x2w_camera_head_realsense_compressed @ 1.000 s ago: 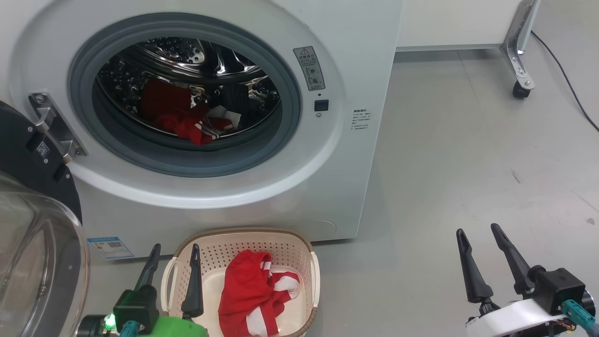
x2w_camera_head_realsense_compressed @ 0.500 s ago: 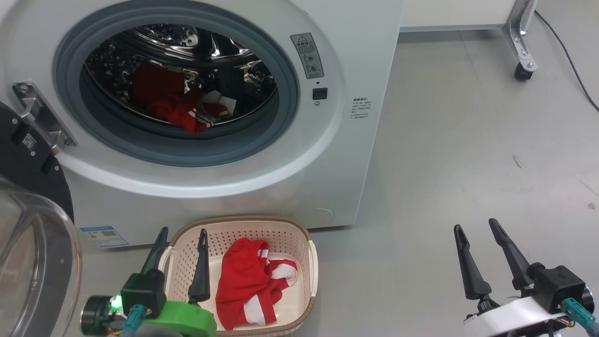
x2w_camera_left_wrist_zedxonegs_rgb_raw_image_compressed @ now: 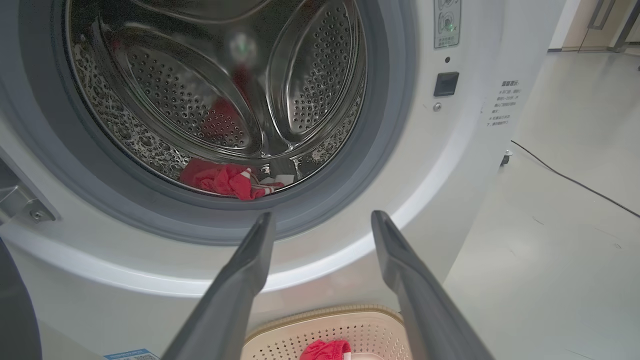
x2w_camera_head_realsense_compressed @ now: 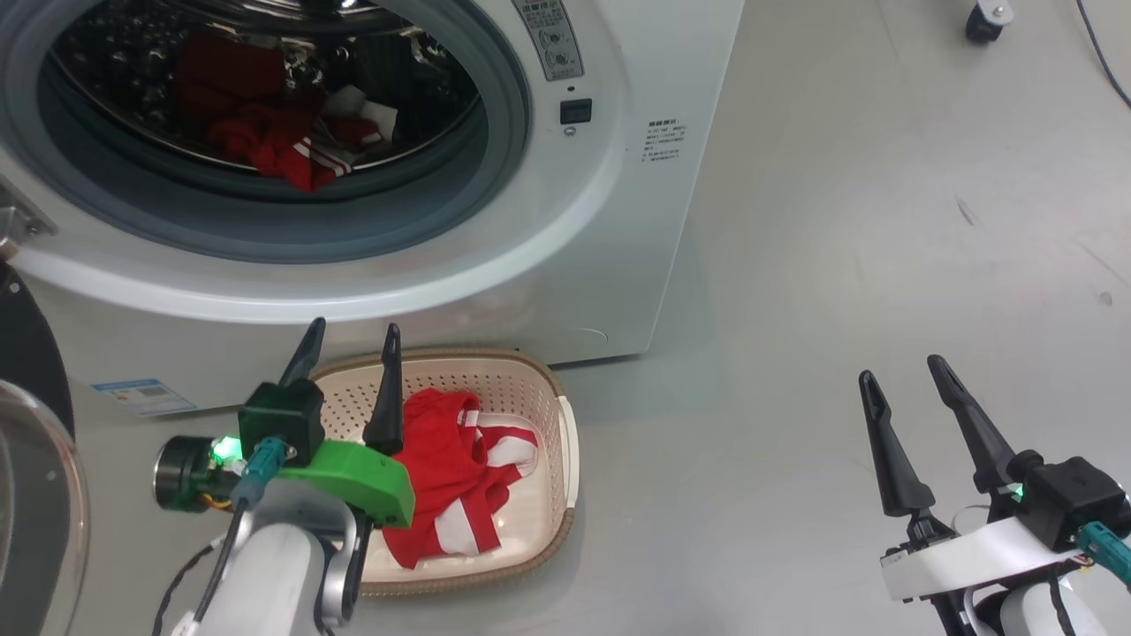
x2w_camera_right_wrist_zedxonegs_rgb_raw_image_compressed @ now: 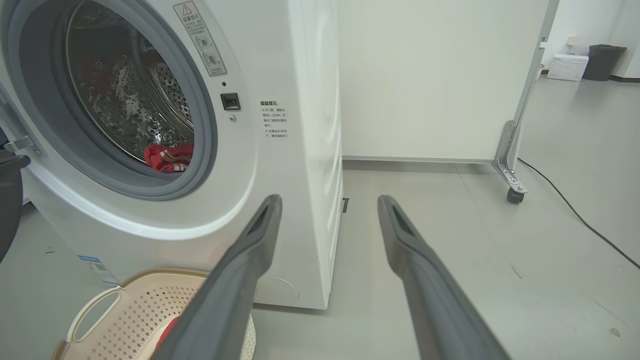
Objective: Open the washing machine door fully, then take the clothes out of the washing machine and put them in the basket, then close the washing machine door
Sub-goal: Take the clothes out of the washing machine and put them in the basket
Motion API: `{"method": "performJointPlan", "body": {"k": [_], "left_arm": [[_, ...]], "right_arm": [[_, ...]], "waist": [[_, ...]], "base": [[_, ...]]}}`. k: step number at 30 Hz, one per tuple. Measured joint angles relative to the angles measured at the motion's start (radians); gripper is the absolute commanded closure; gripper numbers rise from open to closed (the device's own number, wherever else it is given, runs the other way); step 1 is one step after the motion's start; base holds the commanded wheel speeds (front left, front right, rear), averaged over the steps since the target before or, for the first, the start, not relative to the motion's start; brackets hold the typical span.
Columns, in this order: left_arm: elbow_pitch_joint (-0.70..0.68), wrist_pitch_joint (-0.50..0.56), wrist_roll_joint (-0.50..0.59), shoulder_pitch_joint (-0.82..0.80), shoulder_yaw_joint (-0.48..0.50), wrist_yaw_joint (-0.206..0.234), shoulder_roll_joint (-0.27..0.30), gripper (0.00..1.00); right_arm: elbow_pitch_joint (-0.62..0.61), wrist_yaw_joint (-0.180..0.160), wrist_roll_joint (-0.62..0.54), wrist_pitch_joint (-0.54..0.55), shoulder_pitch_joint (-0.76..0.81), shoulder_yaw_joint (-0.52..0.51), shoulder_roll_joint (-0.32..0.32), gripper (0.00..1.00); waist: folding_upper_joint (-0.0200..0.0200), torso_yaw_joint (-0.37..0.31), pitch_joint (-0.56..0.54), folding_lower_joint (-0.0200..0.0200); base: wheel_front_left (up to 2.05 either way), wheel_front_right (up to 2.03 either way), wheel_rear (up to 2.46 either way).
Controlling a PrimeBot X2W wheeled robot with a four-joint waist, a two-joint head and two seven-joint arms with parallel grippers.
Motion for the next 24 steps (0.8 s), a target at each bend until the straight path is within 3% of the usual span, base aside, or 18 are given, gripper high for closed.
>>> {"method": "performJointPlan", "body": {"k": [9,17,24], "left_arm": [[0.103,0.123,-0.040,-0.219,0.000,0.000,-0.006,0.00],[0.217,0.293,-0.065,-0.436,0.039,0.000,-0.007,0.00],[0.263,0.407,-0.035,-0.591,0.076,0.000,0.073,0.00]], "right_arm": [[-0.022,0.006,0.020,0.000,-0.065,-0.004,-0.024,0.00],[-0.020,0.007,0.060,0.000,-0.142,-0.008,-0.018,0.00],[-0.015,0.007,0.093,0.000,-0.185,0.026,-0.011,0.00]], "waist": [[0.0000,-0.035,0.119,0.0000],[0.0000,-0.071,0.234,0.0001],[0.0000,-0.113,0.299,0.0001]], "base": [[0.00,0.00,0.00],[0.00,0.00,0.00],[0.00,0.00,0.00]]}}
